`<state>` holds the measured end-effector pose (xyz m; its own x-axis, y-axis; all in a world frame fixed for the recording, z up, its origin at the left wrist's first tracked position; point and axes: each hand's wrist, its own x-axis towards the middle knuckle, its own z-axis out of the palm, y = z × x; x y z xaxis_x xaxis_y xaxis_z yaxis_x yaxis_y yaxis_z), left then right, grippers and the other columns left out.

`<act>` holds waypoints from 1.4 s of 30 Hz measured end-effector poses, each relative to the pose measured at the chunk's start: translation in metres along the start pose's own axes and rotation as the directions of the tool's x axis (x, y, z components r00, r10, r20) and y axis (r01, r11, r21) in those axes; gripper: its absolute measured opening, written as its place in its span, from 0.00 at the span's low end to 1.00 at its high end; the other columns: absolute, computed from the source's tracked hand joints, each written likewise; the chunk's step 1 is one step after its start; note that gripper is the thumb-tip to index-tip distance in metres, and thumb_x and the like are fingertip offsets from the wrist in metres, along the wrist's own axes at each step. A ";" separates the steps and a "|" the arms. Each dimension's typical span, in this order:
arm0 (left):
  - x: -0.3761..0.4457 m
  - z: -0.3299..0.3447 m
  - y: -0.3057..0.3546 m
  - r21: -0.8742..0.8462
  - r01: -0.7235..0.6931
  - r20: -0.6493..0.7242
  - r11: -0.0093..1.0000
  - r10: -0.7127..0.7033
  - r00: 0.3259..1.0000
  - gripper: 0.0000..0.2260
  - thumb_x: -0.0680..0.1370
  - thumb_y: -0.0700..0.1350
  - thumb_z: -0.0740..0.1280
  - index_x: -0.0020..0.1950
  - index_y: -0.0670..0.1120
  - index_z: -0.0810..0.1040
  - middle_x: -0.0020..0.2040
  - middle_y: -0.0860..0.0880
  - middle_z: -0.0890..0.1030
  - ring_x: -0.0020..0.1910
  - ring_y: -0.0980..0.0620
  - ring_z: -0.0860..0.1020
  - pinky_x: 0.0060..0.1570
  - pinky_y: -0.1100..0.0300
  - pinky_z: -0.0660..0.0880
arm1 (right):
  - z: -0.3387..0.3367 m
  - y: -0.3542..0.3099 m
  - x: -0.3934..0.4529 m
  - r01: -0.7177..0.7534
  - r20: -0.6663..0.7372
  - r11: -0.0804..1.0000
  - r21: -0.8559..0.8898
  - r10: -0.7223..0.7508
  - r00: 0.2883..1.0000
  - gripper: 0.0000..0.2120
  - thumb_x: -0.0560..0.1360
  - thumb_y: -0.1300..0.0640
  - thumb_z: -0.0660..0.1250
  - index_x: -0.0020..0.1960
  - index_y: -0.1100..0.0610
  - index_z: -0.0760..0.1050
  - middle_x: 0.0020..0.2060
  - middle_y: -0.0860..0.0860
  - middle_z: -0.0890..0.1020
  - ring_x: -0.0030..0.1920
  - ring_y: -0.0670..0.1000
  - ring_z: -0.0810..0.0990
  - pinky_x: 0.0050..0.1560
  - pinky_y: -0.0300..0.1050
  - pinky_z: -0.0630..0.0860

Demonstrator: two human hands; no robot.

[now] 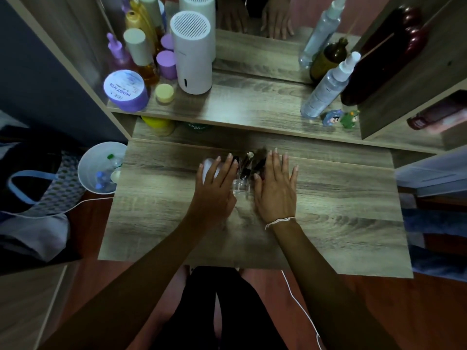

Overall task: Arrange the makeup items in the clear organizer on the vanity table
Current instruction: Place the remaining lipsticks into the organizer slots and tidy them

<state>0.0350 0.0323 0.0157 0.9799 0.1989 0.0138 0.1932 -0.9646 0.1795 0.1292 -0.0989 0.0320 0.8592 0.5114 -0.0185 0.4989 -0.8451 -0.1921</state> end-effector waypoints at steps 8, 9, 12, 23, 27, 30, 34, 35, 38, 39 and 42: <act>-0.002 -0.002 0.000 -0.001 -0.017 -0.029 1.000 0.017 0.999 0.28 0.75 0.49 0.61 0.74 0.42 0.66 0.74 0.41 0.67 0.72 0.39 0.66 0.67 0.35 0.64 | 0.001 0.002 0.000 0.008 -0.016 1.000 0.019 -0.008 1.000 0.29 0.80 0.50 0.53 0.76 0.59 0.49 0.77 0.56 0.54 0.78 0.57 0.49 0.76 0.59 0.45; -0.003 -0.002 0.000 0.008 -0.033 -0.043 0.999 0.033 0.999 0.27 0.75 0.50 0.61 0.73 0.42 0.68 0.73 0.41 0.68 0.72 0.39 0.67 0.66 0.34 0.65 | 0.000 0.001 0.000 0.005 -0.016 1.000 0.028 -0.005 1.000 0.29 0.80 0.50 0.52 0.76 0.58 0.49 0.77 0.56 0.54 0.78 0.57 0.48 0.76 0.59 0.45; -0.002 0.000 0.001 0.040 -0.112 -0.076 0.993 0.115 0.990 0.25 0.75 0.49 0.65 0.71 0.42 0.71 0.71 0.41 0.72 0.70 0.39 0.69 0.64 0.33 0.67 | -0.005 0.000 -0.003 0.006 -0.052 0.997 0.078 -0.001 0.999 0.28 0.80 0.52 0.54 0.76 0.59 0.50 0.77 0.56 0.54 0.77 0.56 0.50 0.76 0.58 0.45; 0.007 -0.008 -0.014 -0.164 -0.043 -0.279 0.986 -0.005 0.960 0.20 0.77 0.46 0.60 0.68 0.42 0.74 0.68 0.40 0.74 0.71 0.41 0.65 0.68 0.36 0.61 | 0.017 -0.017 -0.044 -0.082 -0.117 0.862 0.499 0.161 0.980 0.13 0.75 0.60 0.66 0.59 0.58 0.77 0.45 0.57 0.85 0.38 0.55 0.83 0.41 0.46 0.77; -0.003 -0.007 -0.015 -0.246 0.035 -0.214 0.969 -0.090 0.973 0.22 0.77 0.46 0.58 0.69 0.41 0.71 0.70 0.38 0.71 0.71 0.38 0.66 0.68 0.36 0.61 | 0.026 -0.032 -0.026 -0.213 -0.021 0.811 0.545 0.267 0.963 0.15 0.76 0.58 0.66 0.61 0.58 0.75 0.47 0.58 0.85 0.44 0.58 0.83 0.46 0.50 0.78; -0.010 -0.007 -0.017 -0.262 0.069 -0.186 0.963 -0.120 0.975 0.22 0.77 0.47 0.57 0.69 0.41 0.71 0.71 0.38 0.70 0.71 0.38 0.66 0.68 0.36 0.61 | 0.024 -0.034 -0.017 -0.246 -0.053 0.782 0.573 0.334 0.941 0.12 0.76 0.56 0.65 0.59 0.57 0.76 0.47 0.58 0.84 0.44 0.58 0.83 0.45 0.51 0.80; -0.012 -0.011 -0.019 -0.305 0.117 -0.177 0.945 -0.177 0.968 0.21 0.77 0.45 0.59 0.68 0.38 0.73 0.70 0.36 0.71 0.70 0.35 0.67 0.67 0.33 0.61 | 0.023 -0.029 -0.009 -0.274 -0.012 0.777 0.566 0.340 0.940 0.13 0.75 0.56 0.67 0.58 0.57 0.76 0.48 0.57 0.84 0.47 0.57 0.83 0.48 0.50 0.79; -0.012 -0.012 -0.019 -0.311 0.121 -0.170 0.943 -0.181 0.969 0.21 0.77 0.45 0.59 0.67 0.38 0.73 0.69 0.36 0.71 0.70 0.35 0.68 0.66 0.33 0.62 | 0.023 -0.030 -0.007 -0.290 0.014 0.777 0.559 0.341 0.940 0.13 0.74 0.55 0.68 0.58 0.57 0.76 0.48 0.56 0.84 0.48 0.57 0.82 0.49 0.51 0.79; -0.012 -0.015 -0.019 -0.325 0.129 -0.150 0.937 -0.186 0.971 0.22 0.77 0.46 0.57 0.68 0.38 0.72 0.70 0.36 0.71 0.70 0.35 0.67 0.67 0.33 0.61 | 0.023 -0.033 -0.001 -0.326 0.052 0.771 0.547 0.357 0.933 0.12 0.73 0.56 0.69 0.55 0.56 0.76 0.47 0.56 0.84 0.48 0.58 0.82 0.50 0.52 0.79; -0.012 -0.016 -0.020 -0.337 0.139 -0.141 0.931 -0.196 0.970 0.23 0.77 0.47 0.56 0.69 0.38 0.72 0.70 0.36 0.70 0.71 0.36 0.66 0.67 0.34 0.61 | 0.023 -0.034 0.002 -0.327 0.054 0.777 0.538 0.356 0.933 0.11 0.73 0.56 0.69 0.55 0.56 0.77 0.47 0.55 0.84 0.49 0.58 0.82 0.49 0.51 0.79; -0.013 -0.015 -0.021 -0.369 0.165 -0.120 0.915 -0.223 0.967 0.23 0.77 0.47 0.56 0.70 0.40 0.70 0.72 0.38 0.69 0.73 0.38 0.64 0.70 0.36 0.59 | 0.023 -0.035 0.007 -0.327 0.061 0.803 0.499 0.344 0.937 0.12 0.73 0.56 0.69 0.55 0.56 0.77 0.49 0.56 0.83 0.50 0.58 0.81 0.49 0.51 0.79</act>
<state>0.0175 0.0526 0.0260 0.8990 0.4283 0.0911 0.3205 -0.7853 0.5297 0.1148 -0.0623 0.0160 0.9697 0.1977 -0.1435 0.0623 -0.7681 -0.6373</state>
